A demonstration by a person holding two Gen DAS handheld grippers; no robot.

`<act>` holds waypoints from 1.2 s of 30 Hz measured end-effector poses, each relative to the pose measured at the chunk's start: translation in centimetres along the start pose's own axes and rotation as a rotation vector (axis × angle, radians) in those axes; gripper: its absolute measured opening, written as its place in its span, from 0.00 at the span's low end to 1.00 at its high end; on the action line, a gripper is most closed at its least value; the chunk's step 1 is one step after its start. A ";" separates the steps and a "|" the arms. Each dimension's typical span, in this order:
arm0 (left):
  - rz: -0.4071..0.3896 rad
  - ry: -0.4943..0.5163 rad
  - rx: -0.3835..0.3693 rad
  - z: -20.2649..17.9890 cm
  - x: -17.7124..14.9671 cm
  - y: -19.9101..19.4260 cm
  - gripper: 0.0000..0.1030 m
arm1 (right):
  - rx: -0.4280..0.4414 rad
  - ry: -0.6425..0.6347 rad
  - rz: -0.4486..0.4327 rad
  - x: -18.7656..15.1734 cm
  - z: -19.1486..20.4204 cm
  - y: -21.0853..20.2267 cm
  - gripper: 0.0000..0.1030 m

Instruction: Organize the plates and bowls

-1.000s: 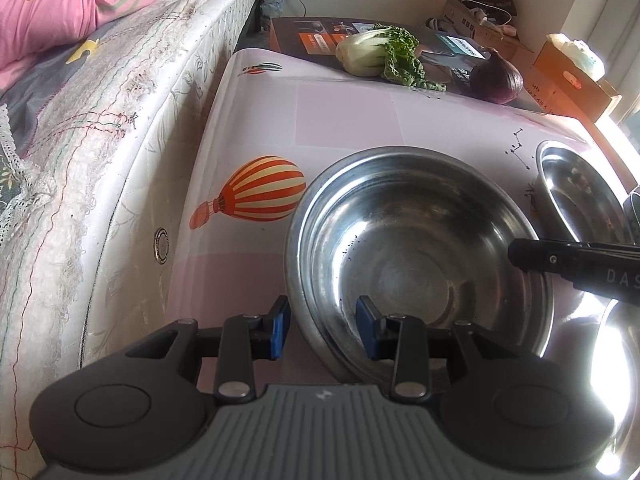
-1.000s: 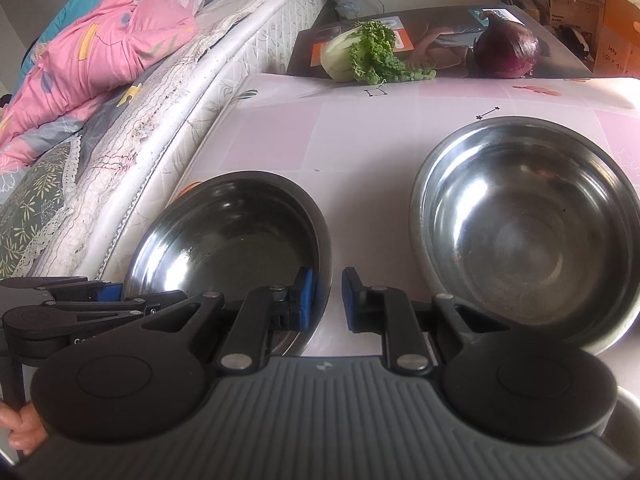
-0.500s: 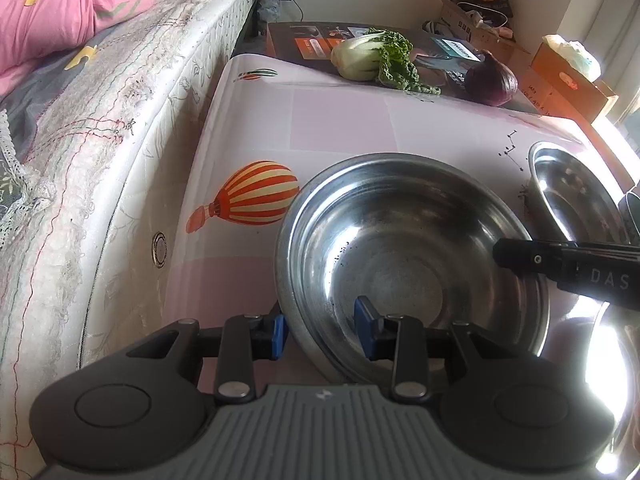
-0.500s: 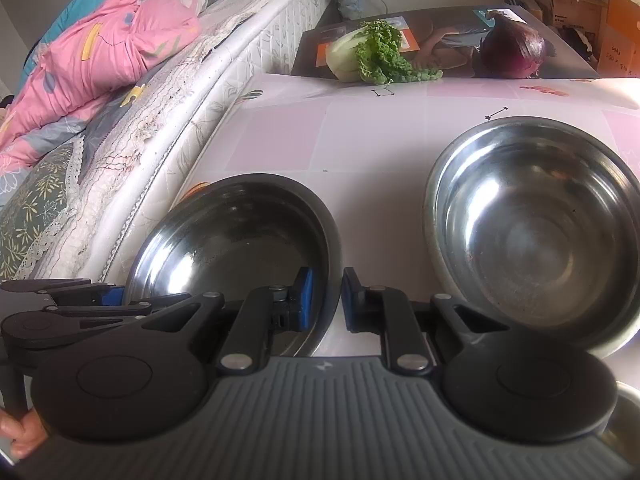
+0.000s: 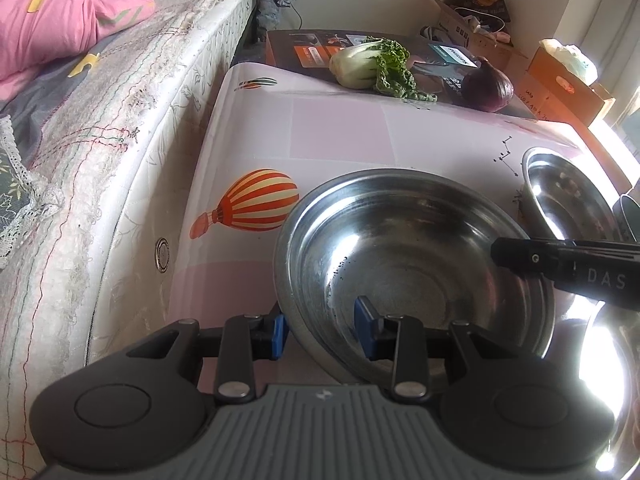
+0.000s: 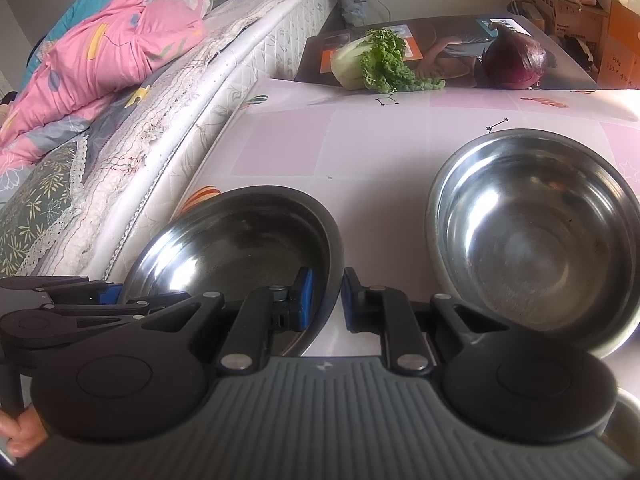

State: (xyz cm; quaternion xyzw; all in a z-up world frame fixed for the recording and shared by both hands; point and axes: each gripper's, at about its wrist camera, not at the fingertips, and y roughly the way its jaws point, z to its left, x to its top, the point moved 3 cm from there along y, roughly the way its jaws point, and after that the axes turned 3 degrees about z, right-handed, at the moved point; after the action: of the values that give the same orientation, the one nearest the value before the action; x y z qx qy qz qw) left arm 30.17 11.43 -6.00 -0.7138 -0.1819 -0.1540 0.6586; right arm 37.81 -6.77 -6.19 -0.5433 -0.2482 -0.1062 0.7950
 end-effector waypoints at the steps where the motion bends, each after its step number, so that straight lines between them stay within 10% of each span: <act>1: -0.002 0.001 0.000 0.0 0.0 -0.1 0.34 | 0.000 -0.002 -0.002 0.0 0.0 -0.1 0.14; 22: -0.051 0.015 0.005 -0.3 0.1 -3.3 0.34 | 0.007 -0.036 -0.056 0.4 1.1 -2.7 0.14; 36: -0.110 0.117 -0.021 -7.2 2.3 -6.7 0.34 | -0.025 0.016 -0.155 0.6 -3.3 -9.6 0.14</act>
State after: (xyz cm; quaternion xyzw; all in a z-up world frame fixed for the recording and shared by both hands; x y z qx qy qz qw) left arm 29.29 4.85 1.58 -0.6995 -0.1804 -0.2333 0.6510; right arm 35.00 -13.47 0.96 -0.5315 -0.2820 -0.1749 0.7793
